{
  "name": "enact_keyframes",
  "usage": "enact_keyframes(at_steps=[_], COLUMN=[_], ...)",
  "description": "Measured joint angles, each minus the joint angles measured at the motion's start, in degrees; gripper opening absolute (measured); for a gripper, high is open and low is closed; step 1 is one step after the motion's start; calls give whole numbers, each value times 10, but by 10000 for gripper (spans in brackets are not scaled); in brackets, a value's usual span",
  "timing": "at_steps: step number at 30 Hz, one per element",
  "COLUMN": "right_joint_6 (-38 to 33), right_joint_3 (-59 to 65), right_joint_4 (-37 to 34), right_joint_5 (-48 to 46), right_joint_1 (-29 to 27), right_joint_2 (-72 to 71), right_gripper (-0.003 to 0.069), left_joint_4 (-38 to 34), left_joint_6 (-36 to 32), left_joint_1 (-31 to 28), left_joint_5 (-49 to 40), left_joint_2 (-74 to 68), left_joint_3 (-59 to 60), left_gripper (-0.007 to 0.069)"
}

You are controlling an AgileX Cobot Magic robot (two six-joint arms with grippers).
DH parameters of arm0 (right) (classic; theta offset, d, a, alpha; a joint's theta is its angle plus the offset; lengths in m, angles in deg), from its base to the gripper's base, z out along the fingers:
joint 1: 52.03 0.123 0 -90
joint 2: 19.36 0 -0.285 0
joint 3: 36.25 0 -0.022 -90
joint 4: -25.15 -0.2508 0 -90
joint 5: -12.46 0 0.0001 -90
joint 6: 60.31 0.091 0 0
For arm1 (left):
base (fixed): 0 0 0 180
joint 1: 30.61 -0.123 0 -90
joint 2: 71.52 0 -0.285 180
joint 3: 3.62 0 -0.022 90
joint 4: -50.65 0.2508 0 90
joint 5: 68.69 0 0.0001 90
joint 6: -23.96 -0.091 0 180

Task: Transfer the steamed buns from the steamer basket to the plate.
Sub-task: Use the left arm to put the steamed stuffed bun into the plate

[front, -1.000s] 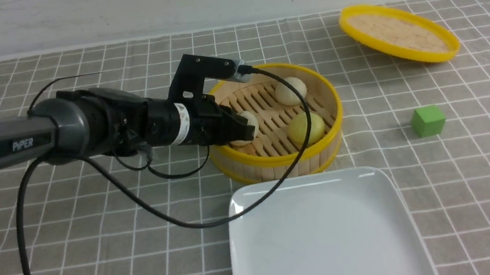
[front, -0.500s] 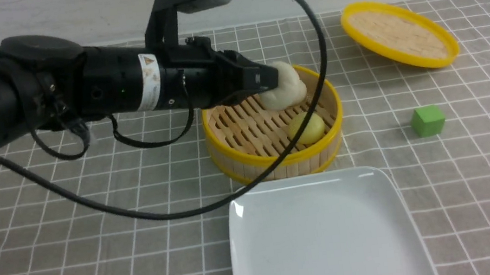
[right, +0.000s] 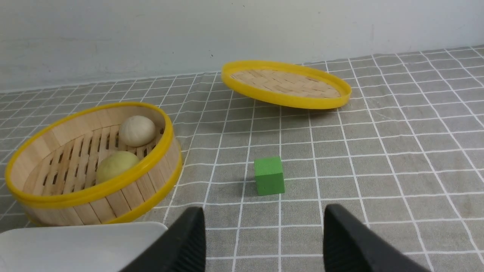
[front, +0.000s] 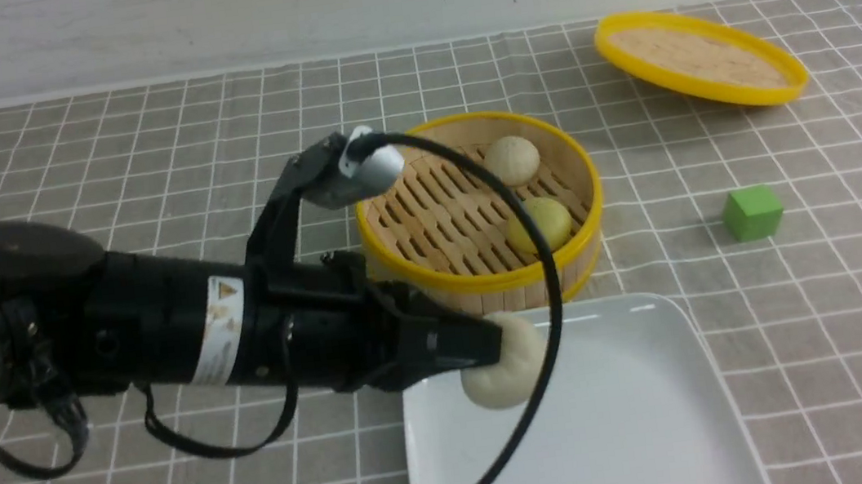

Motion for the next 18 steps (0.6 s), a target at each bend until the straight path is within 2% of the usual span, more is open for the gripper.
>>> enact_keyframes(at_steps=[7, 18], right_joint_6=[0, 0], right_joint_3=[0, 0], right_joint_4=[0, 0], right_joint_5=[0, 1], right_joint_1=[0, 0], right_joint_2=[0, 0], right_gripper=[421, 419], left_joint_4=[-2, -5], left_joint_6=[-56, -109], left_joint_1=[0, 0], left_joint_5=[-41, -56], left_joint_2=[-15, -94], left_joint_3=[50, 54], left_gripper=[23, 29])
